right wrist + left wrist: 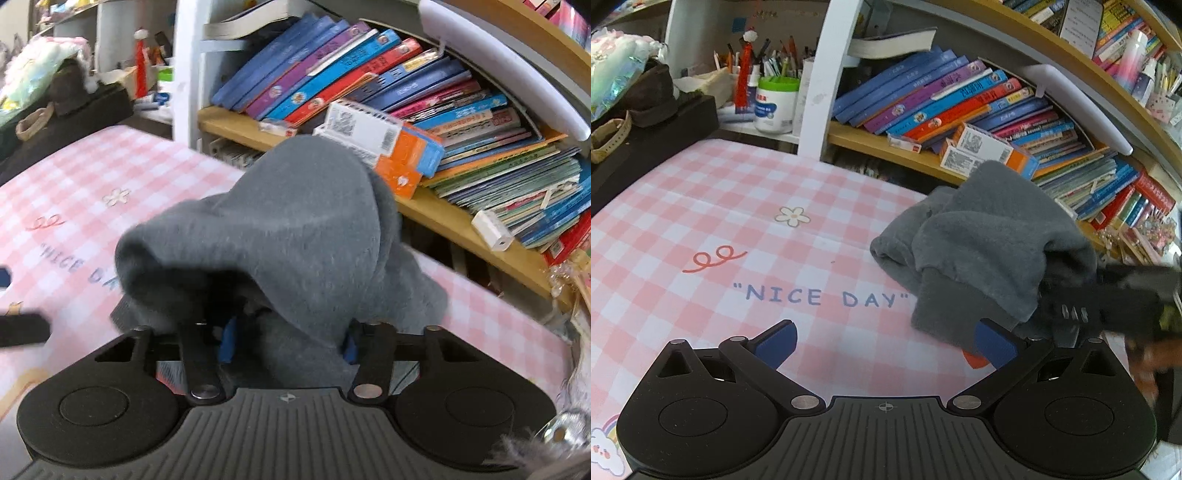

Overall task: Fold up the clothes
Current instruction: 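Grasp the grey sweatshirt with the right gripper while the left gripper approaches it, then lift the sweatshirt with the right gripper while the left gripper grasps a cuff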

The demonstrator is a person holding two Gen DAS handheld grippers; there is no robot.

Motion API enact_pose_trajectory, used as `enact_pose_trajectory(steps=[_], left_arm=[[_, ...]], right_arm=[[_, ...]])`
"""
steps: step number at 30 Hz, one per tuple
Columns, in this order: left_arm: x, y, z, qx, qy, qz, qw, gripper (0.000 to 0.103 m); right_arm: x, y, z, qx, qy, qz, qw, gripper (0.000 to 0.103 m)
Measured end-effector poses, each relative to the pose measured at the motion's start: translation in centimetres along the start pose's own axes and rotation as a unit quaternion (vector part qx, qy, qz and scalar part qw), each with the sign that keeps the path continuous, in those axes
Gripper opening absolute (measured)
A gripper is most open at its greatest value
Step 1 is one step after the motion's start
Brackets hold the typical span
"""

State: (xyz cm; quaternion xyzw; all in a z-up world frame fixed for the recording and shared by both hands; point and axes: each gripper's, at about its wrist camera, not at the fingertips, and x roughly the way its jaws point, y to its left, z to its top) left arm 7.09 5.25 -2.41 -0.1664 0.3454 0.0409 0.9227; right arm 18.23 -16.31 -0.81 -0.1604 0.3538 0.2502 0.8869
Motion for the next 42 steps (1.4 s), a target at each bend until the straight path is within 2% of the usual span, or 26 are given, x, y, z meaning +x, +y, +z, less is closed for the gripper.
enact_pose_trajectory(steps=[3, 11, 18, 21, 23, 24, 25, 28, 29, 33, 35, 38, 40, 42], left_arm=[[-0.4, 0.2, 0.1, -0.01, -0.002, 0.001, 0.9999, 0.103], [-3.2, 0.5, -0.1, -0.016, -0.035, -0.012, 0.9992, 0.103], [-5.7, 1.5, -0.7, -0.025, -0.057, -0.019, 0.9979, 0.103], [-6.9, 2.5, -0.9, -0.035, -0.066, -0.012, 0.9971, 0.103], [-7.6, 3.4, -1.0, -0.044, -0.071, -0.007, 0.9965, 0.103], [-8.1, 3.9, -1.1, -0.049, -0.072, -0.003, 0.9962, 0.103], [-8.4, 4.4, -1.2, -0.054, -0.073, 0.0, 0.9959, 0.103], [-9.3, 5.9, -1.6, -0.066, -0.074, 0.009, 0.995, 0.103], [-9.5, 6.3, -1.7, -0.07, -0.073, 0.01, 0.9949, 0.103], [-10.1, 7.7, -2.3, -0.077, -0.066, 0.011, 0.9948, 0.103], [-10.5, 8.2, -2.6, -0.08, -0.066, 0.01, 0.9946, 0.103], [-11.1, 9.2, -2.9, -0.09, -0.069, 0.012, 0.9934, 0.103], [-11.4, 9.8, -3.0, -0.098, -0.07, 0.013, 0.9926, 0.103], [-11.6, 10.4, -3.2, -0.106, -0.071, 0.014, 0.9917, 0.103]], right_arm=[[-2.1, 0.5, -1.4, 0.031, 0.002, 0.036, 0.999, 0.031], [-8.2, 4.4, -6.4, 0.086, 0.023, 0.076, 0.993, 0.031], [-11.4, 7.9, -7.4, 0.068, 0.051, 0.096, 0.992, 0.035], [-12.6, 9.5, -7.1, 0.039, 0.046, 0.093, 0.994, 0.045], [-13.3, 10.6, -6.8, 0.006, 0.032, 0.071, 0.997, 0.061], [-13.5, 11.0, -6.5, -0.012, 0.026, 0.054, 0.998, 0.076], [-13.7, 11.4, -6.3, -0.03, 0.019, 0.036, 0.999, 0.081], [-14.1, 12.8, -5.7, -0.102, -0.002, -0.034, 0.994, 0.087], [-14.2, 13.2, -5.4, -0.127, -0.009, -0.045, 0.991, 0.088], [-13.6, 15.7, -4.8, -0.225, -0.014, -0.021, 0.974, 0.09], [-12.0, 17.3, -5.0, -0.282, 0.002, -0.01, 0.959, 0.09], [-8.9, 19.4, -5.3, -0.355, 0.03, -0.014, 0.934, 0.083], [-7.3, 19.7, -4.9, -0.358, 0.051, 0.007, 0.932, 0.054], [-6.0, 19.5, -3.8, -0.332, 0.068, 0.022, 0.94, 0.037]])
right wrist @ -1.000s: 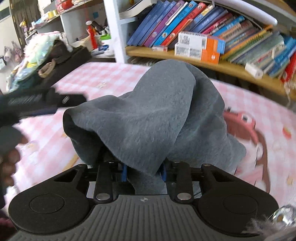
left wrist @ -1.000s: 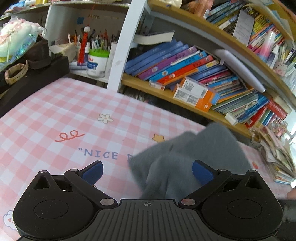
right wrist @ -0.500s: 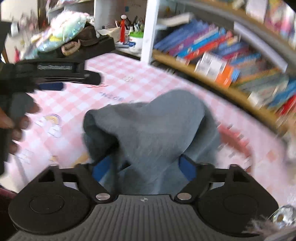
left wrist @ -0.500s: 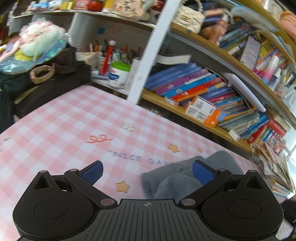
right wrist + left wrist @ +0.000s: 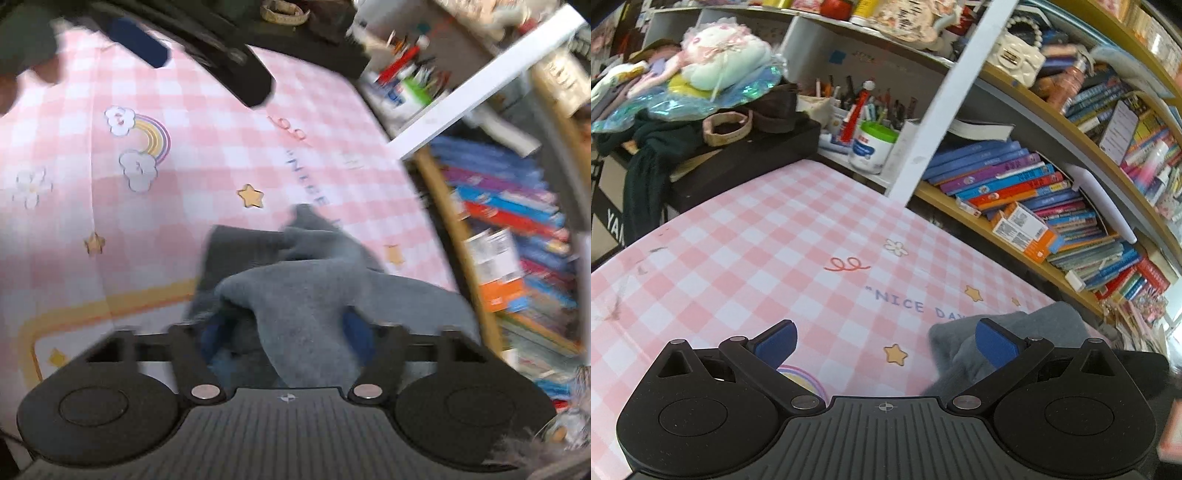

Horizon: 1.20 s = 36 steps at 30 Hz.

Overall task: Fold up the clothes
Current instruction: 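Lift the sweatshirt with the right gripper while the left gripper grasps a cuff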

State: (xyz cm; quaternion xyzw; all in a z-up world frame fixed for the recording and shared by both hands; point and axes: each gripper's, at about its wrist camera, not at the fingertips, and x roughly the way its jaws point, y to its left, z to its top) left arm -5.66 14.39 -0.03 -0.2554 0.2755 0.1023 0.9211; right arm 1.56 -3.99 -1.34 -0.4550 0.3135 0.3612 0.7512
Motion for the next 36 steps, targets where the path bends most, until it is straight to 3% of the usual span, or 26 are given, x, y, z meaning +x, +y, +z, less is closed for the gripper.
enact_pose_trajectory(steps=[2, 4, 6, 11, 15, 19, 21, 22, 26, 30, 32, 36], left_arm=[[-0.1, 0.4, 0.1, -0.008, 0.0, 0.0, 1.0, 0.103], [-0.1, 0.7, 0.2, -0.017, -0.001, 0.0, 0.9999, 0.103], [-0.1, 0.8, 0.3, -0.02, -0.001, -0.005, 0.9998, 0.103], [0.5, -0.2, 0.3, -0.003, 0.015, -0.029, 0.9995, 0.103], [1.5, -2.0, -0.1, 0.024, 0.038, -0.067, 0.9967, 0.103], [2.7, -3.7, -0.8, 0.042, 0.075, -0.115, 0.9897, 0.102], [3.3, -4.7, -1.2, 0.047, 0.093, -0.138, 0.985, 0.097], [3.7, -5.2, -1.5, 0.049, 0.102, -0.149, 0.9824, 0.09], [5.0, -7.7, -2.6, 0.069, 0.141, -0.189, 0.9694, 0.064], [6.1, -10.0, -4.2, 0.099, 0.19, -0.207, 0.9546, 0.055], [6.4, -10.8, -4.6, 0.106, 0.201, -0.204, 0.9522, 0.053], [6.8, -11.4, -5.3, 0.104, 0.218, -0.193, 0.951, 0.05]], right_arm=[[-0.1, -1.7, 0.8, 0.047, -0.009, 0.01, 0.999, 0.016], [-1.1, -4.1, 1.7, 0.108, -0.036, 0.02, 0.993, 0.011], [-3.7, -7.2, 2.1, 0.174, -0.088, 0.002, 0.981, 0.01], [-12.5, -14.2, 0.7, 0.287, -0.21, -0.1, 0.929, 0.01], [-19.0, -18.1, -5.3, 0.375, -0.241, -0.189, 0.875, 0.01], [-22.5, -19.3, -14.3, 0.469, -0.192, -0.286, 0.813, 0.01], [-22.7, -19.1, -19.2, 0.526, -0.144, -0.309, 0.779, 0.01], [-22.4, -18.7, -21.5, 0.55, -0.117, -0.312, 0.766, 0.01], [-20.2, -15.4, -27.9, 0.611, -0.029, -0.291, 0.735, 0.01], [-18.6, -11.8, -30.5, 0.646, 0.008, -0.266, 0.716, 0.01], [-18.0, -10.4, -31.2, 0.652, 0.021, -0.254, 0.714, 0.011], [-17.2, -8.7, -31.6, 0.645, 0.041, -0.241, 0.724, 0.011]])
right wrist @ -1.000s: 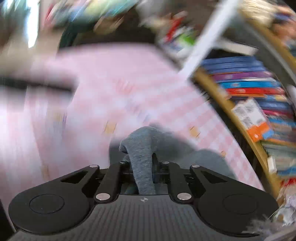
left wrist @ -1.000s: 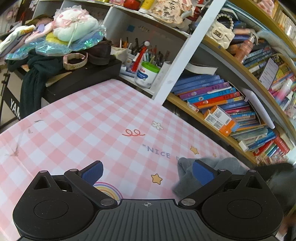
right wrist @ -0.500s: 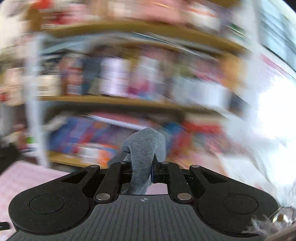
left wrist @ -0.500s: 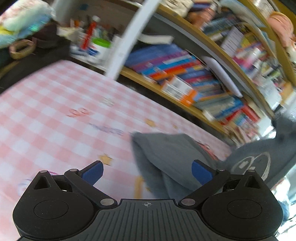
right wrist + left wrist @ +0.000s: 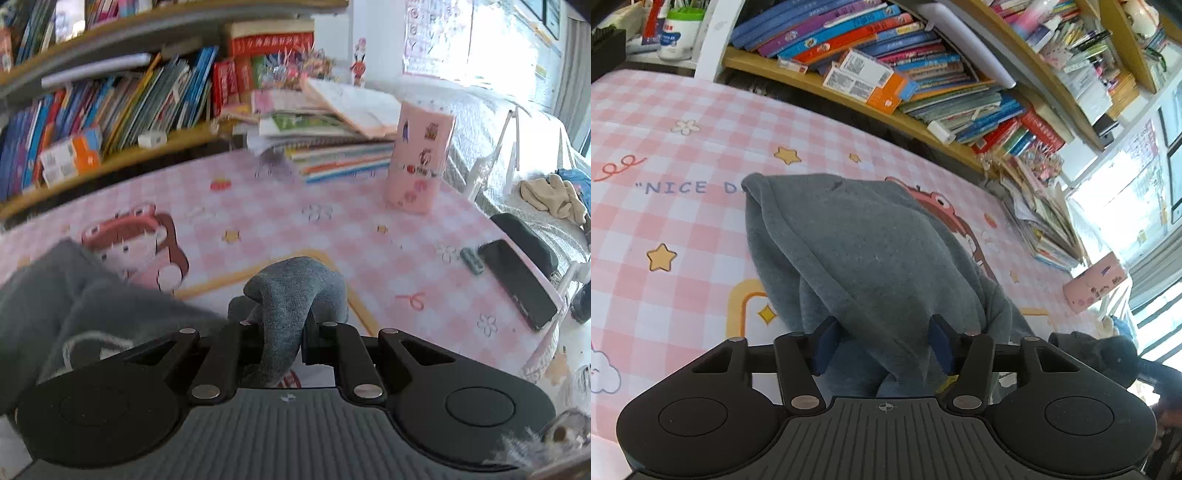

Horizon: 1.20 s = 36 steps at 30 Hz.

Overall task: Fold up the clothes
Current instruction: 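Lift the sweatshirt with the right gripper while the left gripper grasps a cuff, then spread the sweatshirt flat on the table, pulling the sleeve with the right gripper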

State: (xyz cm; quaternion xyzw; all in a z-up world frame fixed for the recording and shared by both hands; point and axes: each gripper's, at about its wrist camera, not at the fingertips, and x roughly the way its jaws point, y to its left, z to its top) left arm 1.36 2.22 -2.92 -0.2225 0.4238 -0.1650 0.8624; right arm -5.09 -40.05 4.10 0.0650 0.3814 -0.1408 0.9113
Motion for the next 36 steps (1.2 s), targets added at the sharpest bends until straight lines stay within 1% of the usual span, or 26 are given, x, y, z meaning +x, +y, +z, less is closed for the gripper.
enact_pose_trajectory(steps=[1, 3, 4, 5, 7, 8, 9, 10, 11, 12, 14, 16, 18, 20, 22, 24, 25, 26, 27, 28, 30, 31, 32, 33, 34, 36], left_arm=[[0.2, 0.0, 0.0, -0.004, 0.003, 0.0, 1.0, 0.049], [0.6, 0.0, -0.1, -0.011, 0.007, -0.002, 0.9999, 0.042], [0.8, 0.0, -0.1, -0.014, 0.01, -0.005, 0.9998, 0.033], [1.1, 0.0, -0.2, -0.017, 0.015, -0.012, 0.9997, 0.018], [1.6, 0.4, 0.0, -0.022, 0.022, -0.024, 0.9992, 0.008], [1.5, 0.6, 0.4, -0.026, 0.017, -0.031, 0.9991, 0.007], [0.9, 0.9, 1.0, -0.03, -0.005, -0.039, 0.9988, 0.007], [0.0, 1.1, 2.0, -0.027, -0.038, -0.038, 0.9982, 0.007], [-1.3, 1.1, 3.5, -0.015, -0.08, -0.029, 0.9963, 0.006], [-2.7, 1.1, 5.1, -0.001, -0.125, -0.017, 0.9921, 0.006], [-5.4, 1.1, 8.8, 0.012, -0.201, 0.0, 0.9795, 0.005], [-7.6, 0.4, 12.7, 0.026, -0.262, 0.012, 0.9646, 0.005], [-8.9, -1.2, 15.9, 0.044, -0.304, 0.007, 0.9516, 0.005], [-8.8, -3.4, 17.9, 0.079, -0.324, 0.002, 0.9428, 0.005], [-7.4, -5.9, 19.1, 0.114, -0.323, 0.001, 0.9396, 0.005], [-4.5, -7.9, 19.6, 0.141, -0.29, 0.0, 0.9467, 0.006], [-2.6, -8.7, 19.6, 0.155, -0.265, 0.006, 0.9516, 0.007], [-0.5, -9.4, 19.2, 0.172, -0.231, 0.009, 0.9575, 0.009], [1.5, -9.9, 18.6, 0.188, -0.188, 0.013, 0.9639, 0.012], [3.6, -10.4, 17.8, 0.204, -0.143, 0.016, 0.9685, 0.019], [6.0, -10.5, 15.5, 0.227, -0.084, 0.009, 0.9702, 0.026], [6.4, -10.1, 14.2, 0.234, -0.074, 0.004, 0.9694, 0.032], [6.2, -9.5, 12.9, 0.238, -0.075, 0.007, 0.9683, 0.044], [5.7, -8.6, 11.9, 0.236, -0.08, 0.017, 0.9683, 0.051], [5.0, -7.7, 11.0, 0.232, -0.085, 0.028, 0.9686, 0.059], [3.6, -5.6, 9.5, 0.217, -0.096, 0.046, 0.9704, 0.061]], right_arm=[[0.3, 0.1, -0.1, -0.003, 0.003, 0.0, 1.0, 0.011], [1.0, 0.6, -0.2, -0.016, 0.01, 0.003, 1.0, 0.011], [1.3, 0.8, -0.2, -0.023, 0.014, 0.005, 1.0, 0.011], [1.5, 0.9, -0.3, -0.027, 0.016, 0.006, 1.0, 0.011], [1.7, 1.1, -0.3, -0.034, 0.019, 0.009, 0.999, 0.011], [1.7, 0.9, -0.2, -0.034, 0.018, 0.01, 0.999, 0.011], [1.7, 0.7, -0.1, -0.034, 0.017, 0.011, 0.999, 0.011], [1.6, 0.6, 0.0, -0.034, 0.016, 0.012, 0.999, 0.011], [1.6, 0.4, 0.1, -0.034, 0.015, 0.013, 0.999, 0.011], [1.6, 0.2, 0.2, -0.034, 0.013, 0.014, 0.999, 0.011], [1.6, 0.2, 0.0, -0.04, 0.025, 0.022, 0.999, 0.011], [1.7, 0.6, -0.6, -0.051, 0.036, 0.034, 0.997, 0.011], [1.7, 1.5, -1.3, -0.055, 0.045, 0.064, 0.995, 0.011], [1.6, 2.6, -1.9, -0.056, 0.054, 0.097, 0.992, 0.011], [1.6, 4.8, -2.7, -0.083, 0.059, 0.126, 0.987, 0.011], [1.5, 6.9, -3.4, -0.13, 0.06, 0.139, 0.98, 0.011], [1.4, 7.7, -3.7, -0.152, 0.06, 0.144, 0.976, 0.011], [1.4, 8.3, -3.9, -0.165, 0.061, 0.148, 0.973, 0.011], [1.4, 8.4, -3.9, -0.167, 0.062, 0.149, 0.973, 0.011], [1.5, 8.5, -3.9, -0.169, 0.063, 0.15, 0.972, 0.011], [1.6, 8.1, -3.8, -0.155, 0.064, 0.148, 0.975, 0.011], [1.7, 7.8, -3.8, -0.147, 0.065, 0.148, 0.976, 0.011], [1.8, 7.5, -3.8, -0.139, 0.067, 0.147, 0.977, 0.011], [1.9, 7.2, -3.8, -0.134, 0.069, 0.147, 0.978, 0.011], [2.0, 6.9, -3.9, -0.13, 0.072, 0.146, 0.978, 0.011], [2.1, 6.5, -4.0, -0.125, 0.076, 0.145, 0.979, 0.012]])
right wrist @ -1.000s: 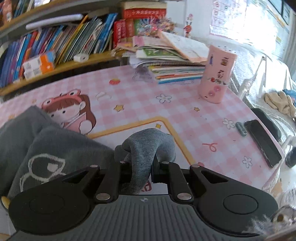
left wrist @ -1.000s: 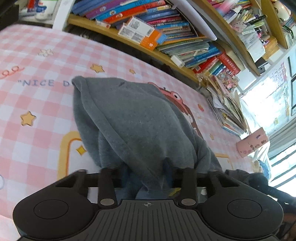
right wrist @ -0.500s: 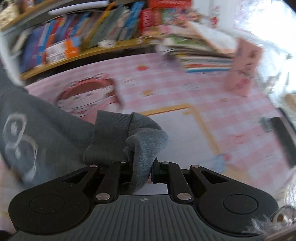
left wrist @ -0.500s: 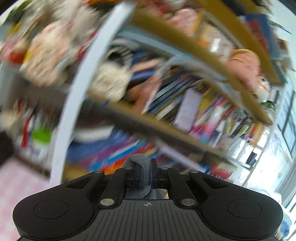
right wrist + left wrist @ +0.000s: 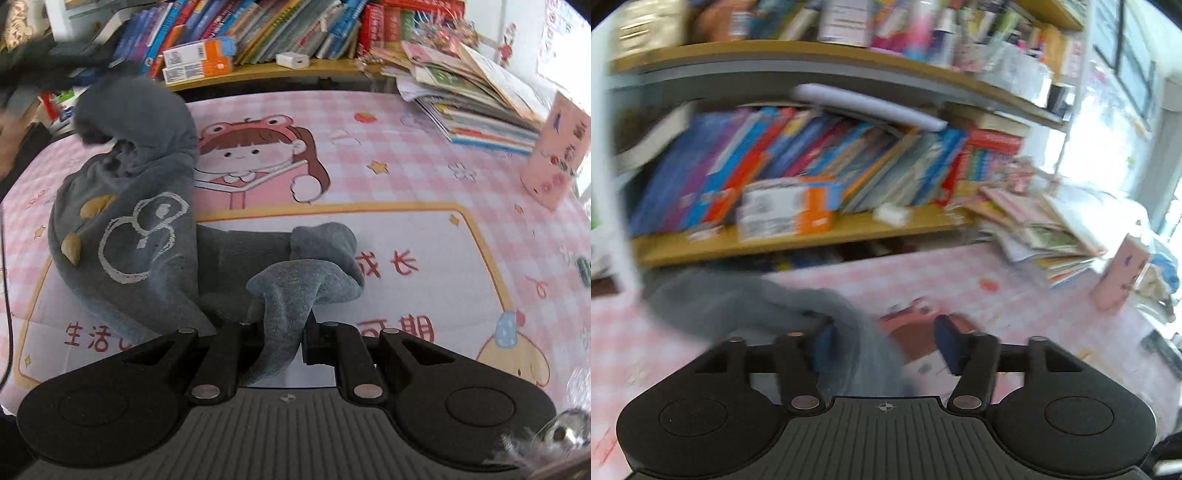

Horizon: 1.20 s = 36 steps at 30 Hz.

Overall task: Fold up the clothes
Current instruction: 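Spread the sweatshirt flat on the table, pulling the sleeve with the right gripper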

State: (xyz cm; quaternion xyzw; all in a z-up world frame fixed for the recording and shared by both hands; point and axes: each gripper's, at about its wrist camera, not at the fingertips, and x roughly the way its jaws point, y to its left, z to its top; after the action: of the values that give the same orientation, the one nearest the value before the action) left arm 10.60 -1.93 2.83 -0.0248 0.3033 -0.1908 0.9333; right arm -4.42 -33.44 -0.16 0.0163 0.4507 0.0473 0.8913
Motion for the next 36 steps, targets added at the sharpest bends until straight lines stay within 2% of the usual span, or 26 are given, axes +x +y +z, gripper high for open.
enact_pose_trajectory(steps=[3, 6, 10, 13, 17, 21, 24, 25, 27, 29, 31, 33, 35, 36], left_arm=[[-2.7, 4.3, -2.6, -0.068, -0.008, 0.056, 0.9961, 0.062], [-4.7, 8.9, -5.5, -0.161, -0.005, 0.123, 0.9793, 0.062], [-5.0, 11.8, -7.8, -0.234, 0.018, 0.146, 0.9612, 0.061], [-4.2, 12.2, -8.2, -0.246, 0.031, 0.14, 0.9586, 0.06], [-2.1, 12.3, -7.8, -0.262, 0.05, 0.137, 0.954, 0.05], [0.3, 12.7, -7.5, -0.282, 0.076, 0.147, 0.9452, 0.042], [1.1, 12.8, -7.4, -0.291, 0.074, 0.163, 0.9399, 0.029], [1.2, 13.0, -7.5, -0.298, 0.073, 0.165, 0.9375, 0.02], [1.3, 14.0, -7.6, -0.332, 0.076, 0.145, 0.9291, 0.011], [1.0, 14.6, -7.1, -0.349, 0.075, 0.12, 0.9263, 0.005], [-0.9, 14.3, -5.2, -0.334, 0.023, 0.088, 0.9383, 0.004], [-4.6, 12.7, -2.3, -0.28, -0.055, 0.064, 0.9561, 0.004], [-9.3, 11.4, -0.5, -0.252, -0.135, 0.054, 0.9568, 0.004], [-11.3, 11.3, -0.6, -0.254, -0.158, 0.066, 0.952, 0.004]], right_arm=[[0.1, -0.3, -0.2, 0.003, 0.001, 0.002, 1.0, 0.012], [0.2, -0.5, -0.3, 0.005, 0.004, 0.002, 1.0, 0.013], [0.5, -0.4, 0.0, 0.006, 0.005, -0.001, 1.0, 0.013], [0.6, -0.2, 0.1, 0.002, 0.004, -0.004, 1.0, 0.013], [0.5, -0.2, 0.1, 0.005, 0.003, -0.006, 1.0, 0.014], [0.3, -0.2, -0.1, 0.006, 0.002, -0.008, 1.0, 0.014], [0.2, -0.2, -0.2, 0.008, 0.002, -0.01, 1.0, 0.014], [0.2, -0.2, -0.3, 0.009, 0.001, -0.01, 1.0, 0.014], [0.3, -0.3, -0.2, 0.013, 0.001, -0.01, 1.0, 0.014], [0.5, -0.4, -0.1, 0.021, 0.001, -0.008, 1.0, 0.014], [0.7, -0.5, 0.1, 0.027, 0.0, -0.006, 1.0, 0.014], [0.9, -0.4, 0.5, 0.029, -0.005, -0.003, 1.0, 0.014], [0.9, -0.2, 0.9, 0.028, -0.014, 0.001, 0.999, 0.015], [0.8, 0.0, 1.1, 0.026, -0.022, 0.006, 0.999, 0.015]])
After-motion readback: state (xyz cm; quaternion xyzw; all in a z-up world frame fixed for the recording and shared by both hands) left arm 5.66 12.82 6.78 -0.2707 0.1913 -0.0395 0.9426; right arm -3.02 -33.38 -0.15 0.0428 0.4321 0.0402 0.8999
